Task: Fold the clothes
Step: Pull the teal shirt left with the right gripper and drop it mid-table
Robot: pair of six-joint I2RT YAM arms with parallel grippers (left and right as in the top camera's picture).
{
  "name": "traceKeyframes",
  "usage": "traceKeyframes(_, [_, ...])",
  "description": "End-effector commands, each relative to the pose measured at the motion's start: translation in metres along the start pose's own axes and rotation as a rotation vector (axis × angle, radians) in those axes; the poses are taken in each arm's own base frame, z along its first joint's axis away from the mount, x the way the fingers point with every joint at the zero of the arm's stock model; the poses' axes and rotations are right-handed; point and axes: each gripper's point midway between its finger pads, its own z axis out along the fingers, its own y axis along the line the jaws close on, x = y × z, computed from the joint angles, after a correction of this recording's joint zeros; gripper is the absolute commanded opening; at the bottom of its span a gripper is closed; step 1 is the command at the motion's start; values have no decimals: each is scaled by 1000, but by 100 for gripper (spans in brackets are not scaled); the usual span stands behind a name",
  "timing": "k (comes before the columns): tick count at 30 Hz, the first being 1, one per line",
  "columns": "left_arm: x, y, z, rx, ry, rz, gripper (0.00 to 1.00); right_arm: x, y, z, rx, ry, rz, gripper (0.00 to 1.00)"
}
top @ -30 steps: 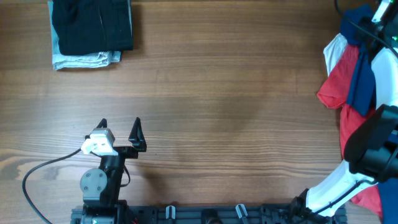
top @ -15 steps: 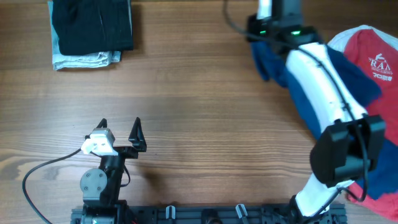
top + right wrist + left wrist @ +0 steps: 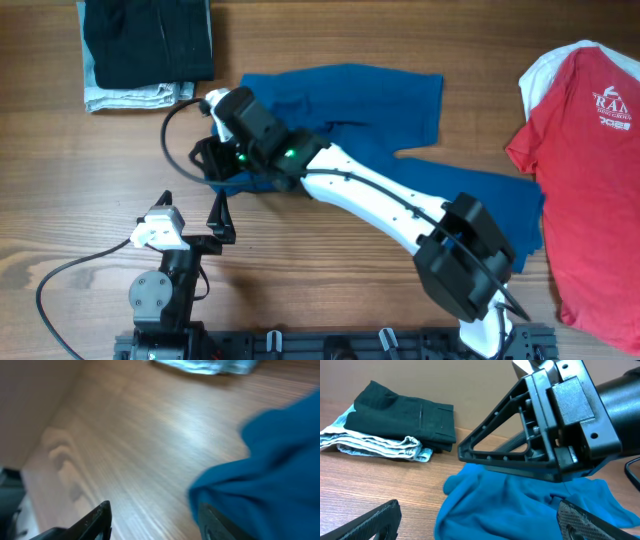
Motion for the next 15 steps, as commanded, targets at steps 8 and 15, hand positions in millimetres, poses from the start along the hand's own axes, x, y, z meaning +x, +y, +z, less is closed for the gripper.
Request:
traceKeyframes(8, [2,-2,0,13,4,16,100,-96,-202,-279,635,-343,232,91])
traceKeyframes(15, [2,-2,0,13,4,16,100,-4,-353,-267,759,-65,414,95])
